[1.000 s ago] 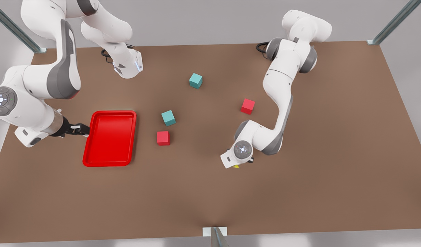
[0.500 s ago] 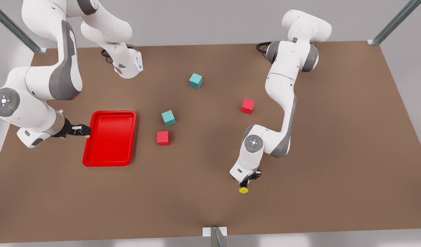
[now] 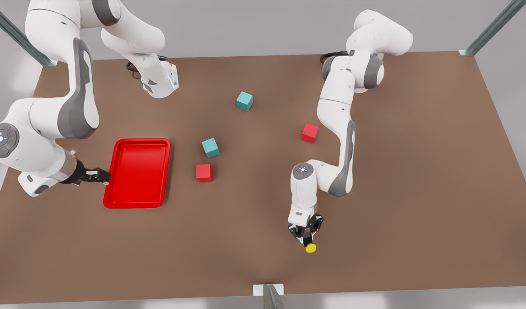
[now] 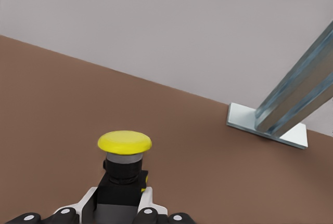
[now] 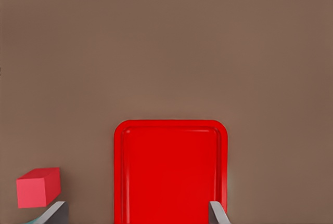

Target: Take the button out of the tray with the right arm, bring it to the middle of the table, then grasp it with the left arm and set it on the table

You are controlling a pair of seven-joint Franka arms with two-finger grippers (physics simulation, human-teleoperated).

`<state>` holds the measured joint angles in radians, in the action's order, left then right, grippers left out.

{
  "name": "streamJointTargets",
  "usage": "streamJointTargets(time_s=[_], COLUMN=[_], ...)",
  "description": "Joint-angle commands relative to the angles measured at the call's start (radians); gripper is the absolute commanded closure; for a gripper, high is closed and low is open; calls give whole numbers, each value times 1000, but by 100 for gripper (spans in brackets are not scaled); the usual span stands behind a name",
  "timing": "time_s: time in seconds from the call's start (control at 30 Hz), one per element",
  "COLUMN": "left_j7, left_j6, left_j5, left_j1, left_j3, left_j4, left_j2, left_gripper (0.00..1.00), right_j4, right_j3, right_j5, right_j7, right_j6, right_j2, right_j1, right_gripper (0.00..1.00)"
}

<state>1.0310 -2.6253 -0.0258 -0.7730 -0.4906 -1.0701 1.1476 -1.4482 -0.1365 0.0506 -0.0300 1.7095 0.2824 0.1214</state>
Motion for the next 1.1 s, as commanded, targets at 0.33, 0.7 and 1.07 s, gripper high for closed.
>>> streamJointTargets(time_s=[0.33,0.7,1.07], left_j7=[524,526,524], left_j6=[-443,-538,-570], left_j5=[14,21,20], left_j1=[-181,-233,-298], left_j3=[-267,-364,-454], left_j4=[-123,-145,-165], left_j2=[127,228,310], left_gripper=[69,69,69], right_j4=[-20,-12,-14], right_j3=[-2,-2,-2], right_j5=[-3,-6,-6], right_j7=[-1,-18,-18], right_j6=[168,160,160], right_j2=[55,60,63], right_j1=[-8,-11,-11], right_gripper=[0,0,0])
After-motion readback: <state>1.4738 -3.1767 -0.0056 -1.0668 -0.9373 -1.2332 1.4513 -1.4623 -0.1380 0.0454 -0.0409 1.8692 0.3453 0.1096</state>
